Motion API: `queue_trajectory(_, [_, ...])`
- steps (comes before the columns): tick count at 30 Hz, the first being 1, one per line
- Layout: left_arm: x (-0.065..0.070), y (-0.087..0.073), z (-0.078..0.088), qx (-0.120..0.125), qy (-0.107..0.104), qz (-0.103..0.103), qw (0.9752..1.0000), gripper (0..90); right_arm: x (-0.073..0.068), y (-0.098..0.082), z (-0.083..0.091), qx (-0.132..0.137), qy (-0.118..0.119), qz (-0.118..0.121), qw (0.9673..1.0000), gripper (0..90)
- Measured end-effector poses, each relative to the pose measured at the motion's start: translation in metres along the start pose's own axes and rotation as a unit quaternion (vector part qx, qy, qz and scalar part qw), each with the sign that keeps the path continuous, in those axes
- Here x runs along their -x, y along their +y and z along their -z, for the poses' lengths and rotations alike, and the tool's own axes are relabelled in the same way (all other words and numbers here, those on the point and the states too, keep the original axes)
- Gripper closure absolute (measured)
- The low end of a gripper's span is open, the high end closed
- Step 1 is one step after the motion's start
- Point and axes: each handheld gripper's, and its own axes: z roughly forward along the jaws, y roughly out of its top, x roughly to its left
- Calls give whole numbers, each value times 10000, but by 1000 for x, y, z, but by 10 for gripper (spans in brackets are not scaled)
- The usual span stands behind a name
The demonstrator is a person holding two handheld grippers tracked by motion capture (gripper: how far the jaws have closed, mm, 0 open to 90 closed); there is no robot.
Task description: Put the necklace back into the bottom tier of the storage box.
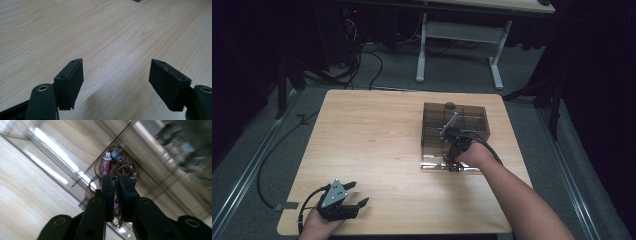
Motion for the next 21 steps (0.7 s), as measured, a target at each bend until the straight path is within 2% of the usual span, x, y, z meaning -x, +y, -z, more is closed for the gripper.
queue_trajectory(1, [0, 0, 0, 0, 0, 0, 10000, 281, 0, 0, 0, 0, 0, 0, 10000, 829])
queue_trajectory(5, [0, 0, 0, 1, 19, -19, 10000, 281, 3, -7, 22, 202, 13, -104, 9997, 817])
queue_trajectory(6, [0, 0, 0, -2, 18, -10, 10000, 282, 3, -10, 25, 157, 20, -173, 9997, 816])
queue_trajectory(7, [1, 0, 0, -5, 19, -10, 10000, 282, 4, -13, 24, 148, 31, -219, 9996, 817])
queue_trajectory(8, [0, 0, 0, -17, 18, -12, 10000, 282, 6, -15, 22, 115, 64, -164, 9998, 818])
queue_trajectory(9, [1, 0, 0, -10, 24, -11, 10000, 282, 6, -17, 18, 12, 92, -257, 9996, 824])
queue_trajectory(12, [1, 0, 0, -13, 28, -11, 10000, 283, 5, -22, 0, -153, 94, -131, 9998, 885])
queue_trajectory(14, [0, 0, -1, -15, 26, -7, 10000, 282, 2, -22, -10, -127, 144, -9, 9998, 896])
queue_trajectory(15, [0, 0, -1, -12, 24, -3, 10000, 282, -2, -20, -14, -154, 203, -72, 9996, 896])
queue_trajectory(18, [0, 0, 0, -3, 24, 1, 10000, 282, -3, -18, -20, -147, 188, 10, 9997, 893])
queue_trajectory(20, [0, 0, 0, -2, 18, 4, 10000, 281, -4, -17, -17, -158, 209, -203, 9995, 840])
queue_trajectory(21, [0, 0, 0, 2, 19, 5, 10000, 281, -1, -18, -14, -67, 231, -140, 9996, 825])
